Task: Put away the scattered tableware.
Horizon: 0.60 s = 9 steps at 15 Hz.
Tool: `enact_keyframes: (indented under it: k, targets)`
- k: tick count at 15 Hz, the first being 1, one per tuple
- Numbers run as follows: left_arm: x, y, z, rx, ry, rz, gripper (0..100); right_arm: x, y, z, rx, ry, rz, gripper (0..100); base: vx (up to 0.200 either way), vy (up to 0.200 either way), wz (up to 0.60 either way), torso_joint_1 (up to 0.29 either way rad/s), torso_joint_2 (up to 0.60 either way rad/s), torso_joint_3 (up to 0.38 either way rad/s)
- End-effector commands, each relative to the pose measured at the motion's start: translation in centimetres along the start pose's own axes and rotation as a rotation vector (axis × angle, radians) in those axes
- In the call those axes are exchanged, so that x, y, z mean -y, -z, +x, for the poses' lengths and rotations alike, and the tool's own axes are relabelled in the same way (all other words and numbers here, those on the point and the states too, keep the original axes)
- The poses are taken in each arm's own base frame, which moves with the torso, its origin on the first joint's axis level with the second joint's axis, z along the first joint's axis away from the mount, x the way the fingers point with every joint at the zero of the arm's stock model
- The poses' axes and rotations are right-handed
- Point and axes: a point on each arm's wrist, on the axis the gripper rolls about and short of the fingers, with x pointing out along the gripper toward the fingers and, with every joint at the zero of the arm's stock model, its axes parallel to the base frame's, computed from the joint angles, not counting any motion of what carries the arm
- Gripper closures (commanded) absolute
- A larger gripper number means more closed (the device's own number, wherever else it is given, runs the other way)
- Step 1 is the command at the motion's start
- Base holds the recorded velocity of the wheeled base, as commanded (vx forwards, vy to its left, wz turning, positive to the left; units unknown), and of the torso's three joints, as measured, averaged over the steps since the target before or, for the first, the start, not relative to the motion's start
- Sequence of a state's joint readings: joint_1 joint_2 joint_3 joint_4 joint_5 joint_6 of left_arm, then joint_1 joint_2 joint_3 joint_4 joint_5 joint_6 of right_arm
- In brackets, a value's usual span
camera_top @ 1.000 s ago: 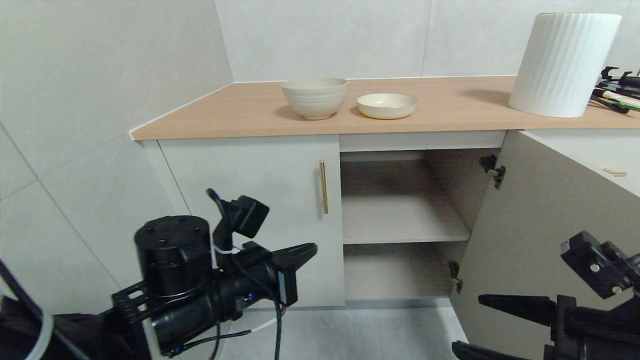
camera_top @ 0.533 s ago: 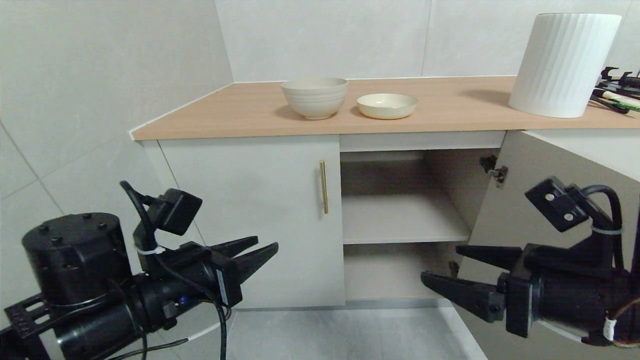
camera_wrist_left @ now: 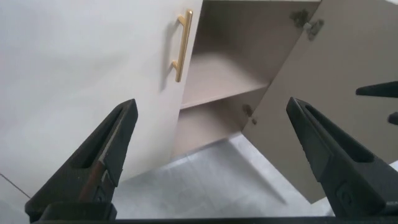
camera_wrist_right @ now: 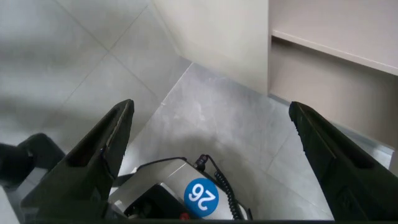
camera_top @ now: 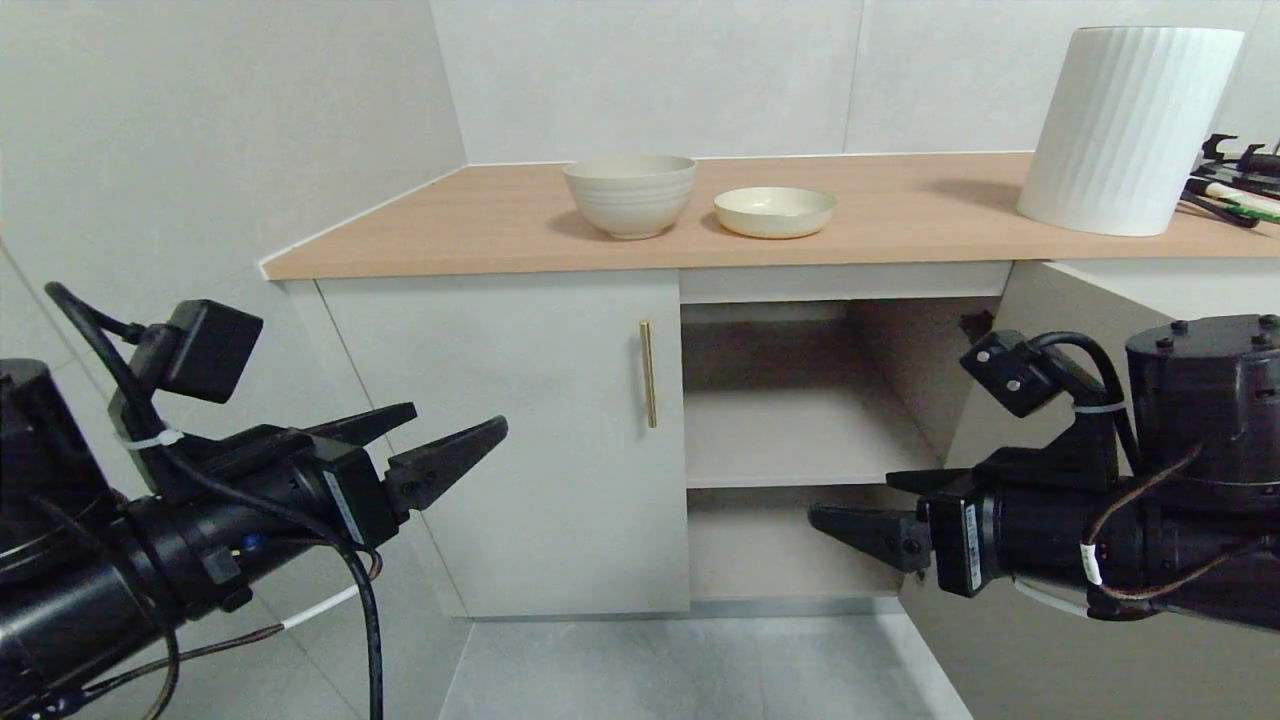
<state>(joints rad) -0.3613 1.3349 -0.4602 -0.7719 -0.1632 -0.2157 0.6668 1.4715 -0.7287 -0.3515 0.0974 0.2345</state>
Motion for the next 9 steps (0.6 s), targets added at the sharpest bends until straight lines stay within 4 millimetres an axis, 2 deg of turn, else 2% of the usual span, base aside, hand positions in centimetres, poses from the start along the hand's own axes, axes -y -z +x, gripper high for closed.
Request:
enact_keyframes:
  k: [1,6,9]
  targets:
    - [-0.01,-0.02,-0.01,0.001,0.000,0.000,0,0.08,0.10,0.28,-0.009,0.002,0.002,0,0.000,0.000,0.00,0.000,0.00,0.000]
    - [0.03,-0.25,0.12,0.009,0.007,0.003,0,0.06,0.06,0.24,-0.006,0.002,0.001,0,0.000,0.000,0.00,0.000,0.00,0.000]
    - [0.05,-0.30,0.09,0.011,0.007,0.004,0,0.07,0.09,0.28,-0.008,0.000,0.001,0,0.200,0.000,0.00,0.001,0.00,0.005]
